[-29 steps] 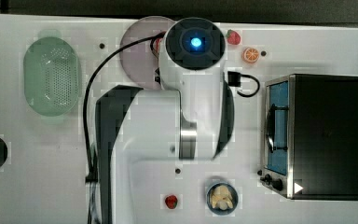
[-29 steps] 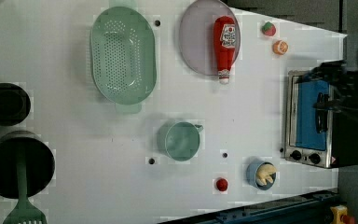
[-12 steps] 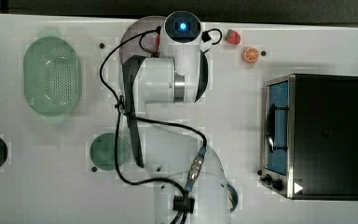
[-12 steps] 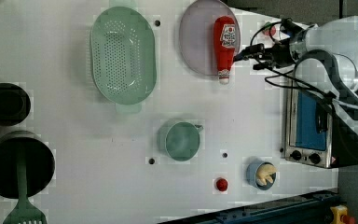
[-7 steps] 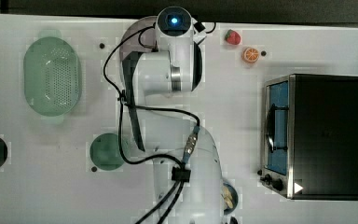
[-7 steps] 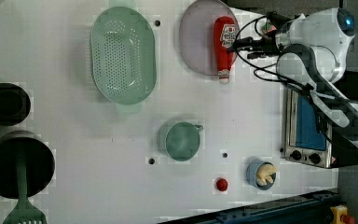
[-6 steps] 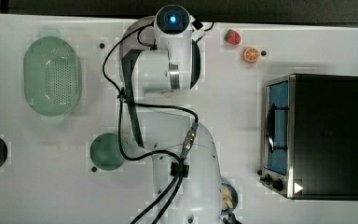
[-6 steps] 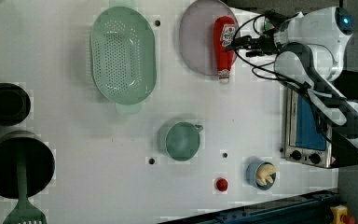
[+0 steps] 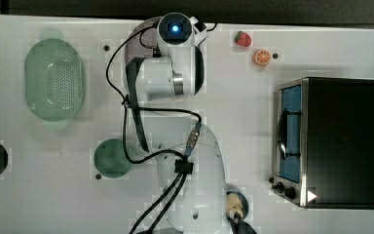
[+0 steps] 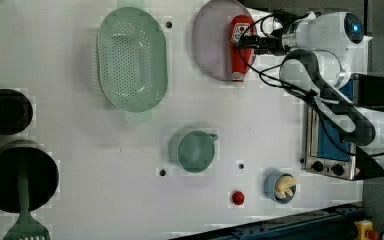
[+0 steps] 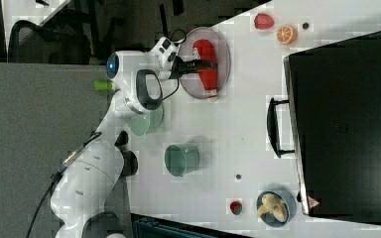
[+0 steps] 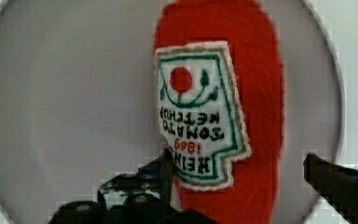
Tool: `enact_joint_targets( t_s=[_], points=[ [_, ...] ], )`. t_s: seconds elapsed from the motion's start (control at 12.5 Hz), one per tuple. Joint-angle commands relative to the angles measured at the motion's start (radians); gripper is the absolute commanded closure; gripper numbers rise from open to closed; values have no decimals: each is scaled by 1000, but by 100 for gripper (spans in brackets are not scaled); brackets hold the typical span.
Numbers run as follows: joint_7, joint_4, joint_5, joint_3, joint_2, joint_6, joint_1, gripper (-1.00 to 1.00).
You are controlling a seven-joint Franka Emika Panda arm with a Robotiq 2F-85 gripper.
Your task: Pick ketchup from plate and place it on table.
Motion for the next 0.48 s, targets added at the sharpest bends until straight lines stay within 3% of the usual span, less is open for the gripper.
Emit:
enact_joint_targets(
  t_s=[0.08, 0.16, 0.48],
  points=[
    [-48, 19, -3, -7, 30, 48, 1, -43],
    [-48, 20, -3, -6, 28, 48, 1, -25],
    [-47, 50, -2, 2, -4, 46, 3, -25]
  ],
)
